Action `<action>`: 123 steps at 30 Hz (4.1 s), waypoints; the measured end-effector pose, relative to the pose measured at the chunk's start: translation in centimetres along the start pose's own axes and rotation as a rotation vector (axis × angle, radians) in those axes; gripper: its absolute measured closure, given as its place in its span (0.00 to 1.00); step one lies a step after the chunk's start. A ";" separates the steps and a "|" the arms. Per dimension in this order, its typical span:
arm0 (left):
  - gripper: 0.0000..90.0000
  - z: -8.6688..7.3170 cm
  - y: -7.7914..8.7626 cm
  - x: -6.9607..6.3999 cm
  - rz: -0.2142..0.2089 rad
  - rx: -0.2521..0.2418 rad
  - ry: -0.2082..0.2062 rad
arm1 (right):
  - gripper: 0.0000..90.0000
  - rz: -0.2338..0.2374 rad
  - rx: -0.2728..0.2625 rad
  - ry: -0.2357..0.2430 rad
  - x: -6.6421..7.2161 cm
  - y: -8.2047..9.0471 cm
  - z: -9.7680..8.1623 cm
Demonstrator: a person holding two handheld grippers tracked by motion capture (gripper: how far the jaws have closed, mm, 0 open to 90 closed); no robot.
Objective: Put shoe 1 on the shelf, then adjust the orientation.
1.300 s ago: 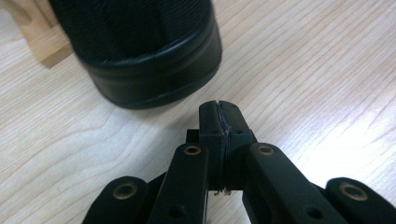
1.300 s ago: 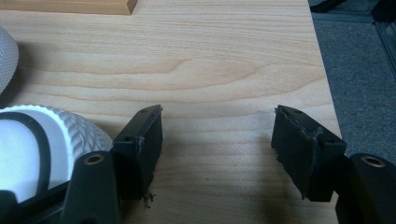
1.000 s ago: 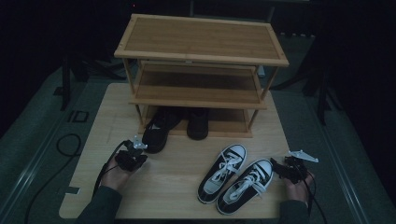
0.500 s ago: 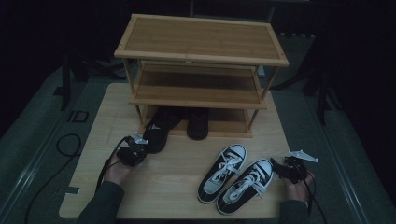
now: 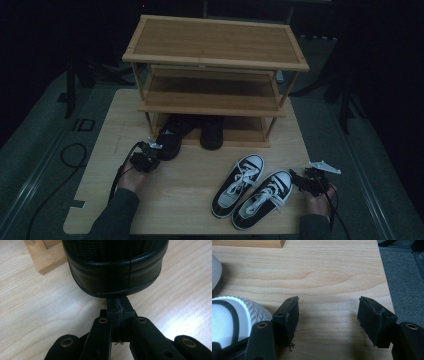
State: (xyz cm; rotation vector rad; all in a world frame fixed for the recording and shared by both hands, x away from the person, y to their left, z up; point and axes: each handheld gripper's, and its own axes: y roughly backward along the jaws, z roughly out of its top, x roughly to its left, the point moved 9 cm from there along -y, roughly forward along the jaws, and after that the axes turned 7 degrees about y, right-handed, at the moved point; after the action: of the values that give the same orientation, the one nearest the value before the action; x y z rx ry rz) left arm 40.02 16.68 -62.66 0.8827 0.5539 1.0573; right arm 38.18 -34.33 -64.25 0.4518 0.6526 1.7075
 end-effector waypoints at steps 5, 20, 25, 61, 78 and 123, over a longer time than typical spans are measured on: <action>1.00 1.1 -0.6 -0.3 0.005 0.000 -0.001 | 0.37 0.000 0.000 -0.001 0.0 0.0 0.0; 1.00 3.8 -2.6 -4.2 -0.016 0.009 -0.085 | 0.37 0.001 -0.001 -0.001 0.0 0.0 0.0; 1.00 4.0 -2.8 -4.5 -0.017 0.017 -0.099 | 0.37 0.002 -0.001 -0.001 0.0 0.0 0.0; 0.77 5.2 -2.0 -7.7 -0.123 -0.007 -0.151 | 0.37 0.003 -0.001 0.000 0.0 0.0 0.0; 0.64 5.6 1.7 -10.1 -0.197 -0.034 -0.167 | 0.37 0.002 0.000 0.001 0.0 0.0 0.0; 0.64 6.0 4.4 -19.0 -0.352 -0.004 -0.381 | 0.37 0.004 -0.001 0.000 0.0 0.0 0.0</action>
State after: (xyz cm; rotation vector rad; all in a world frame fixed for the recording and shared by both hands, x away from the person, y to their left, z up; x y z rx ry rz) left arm 34.58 -1.86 -55.93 0.9158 0.3672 0.5522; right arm 38.22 -34.32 -64.24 0.4526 0.6516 1.7117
